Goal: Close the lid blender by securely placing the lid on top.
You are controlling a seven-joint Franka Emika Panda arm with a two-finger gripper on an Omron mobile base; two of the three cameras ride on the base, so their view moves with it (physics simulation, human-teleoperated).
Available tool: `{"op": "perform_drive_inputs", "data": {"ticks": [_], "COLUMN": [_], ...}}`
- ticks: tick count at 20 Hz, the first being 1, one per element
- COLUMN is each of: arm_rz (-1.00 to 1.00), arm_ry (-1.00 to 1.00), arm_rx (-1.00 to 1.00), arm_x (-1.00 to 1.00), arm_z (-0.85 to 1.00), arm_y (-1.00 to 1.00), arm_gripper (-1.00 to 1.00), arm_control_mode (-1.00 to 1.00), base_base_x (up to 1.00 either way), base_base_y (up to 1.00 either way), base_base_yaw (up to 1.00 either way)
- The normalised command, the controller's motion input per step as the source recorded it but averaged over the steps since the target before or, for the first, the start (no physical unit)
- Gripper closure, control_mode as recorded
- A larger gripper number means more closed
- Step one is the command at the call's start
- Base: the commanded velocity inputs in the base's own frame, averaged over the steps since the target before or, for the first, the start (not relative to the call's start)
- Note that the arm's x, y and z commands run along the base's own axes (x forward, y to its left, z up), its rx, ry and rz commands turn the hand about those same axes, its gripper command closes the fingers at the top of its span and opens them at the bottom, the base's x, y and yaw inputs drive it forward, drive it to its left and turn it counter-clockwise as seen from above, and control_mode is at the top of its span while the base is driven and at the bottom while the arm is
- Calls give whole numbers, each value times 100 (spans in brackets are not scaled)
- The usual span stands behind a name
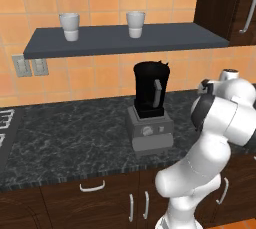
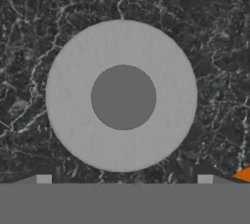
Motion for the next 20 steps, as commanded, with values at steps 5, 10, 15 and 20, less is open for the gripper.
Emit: {"op": "perform_drive_inputs", "data": {"ticks": [5, 10, 15, 20], "arm_rz": [3, 1, 0, 0], "arm_ry": [0, 0, 0, -2], "arm_rx": [0, 0, 0, 0], "arm_x": [27, 15, 27, 22], "arm_z": [-38, -35, -10, -12], "arm_y": [-9, 0, 0, 0], "arm_gripper": [-100, -100, -100, 100], "arm_control_mode": [-100, -100, -100, -100], "base_base_x": [0, 0, 0, 0], "base_base_y": [0, 0, 0, 0], "base_base_yaw": [0, 0, 0, 0]}}
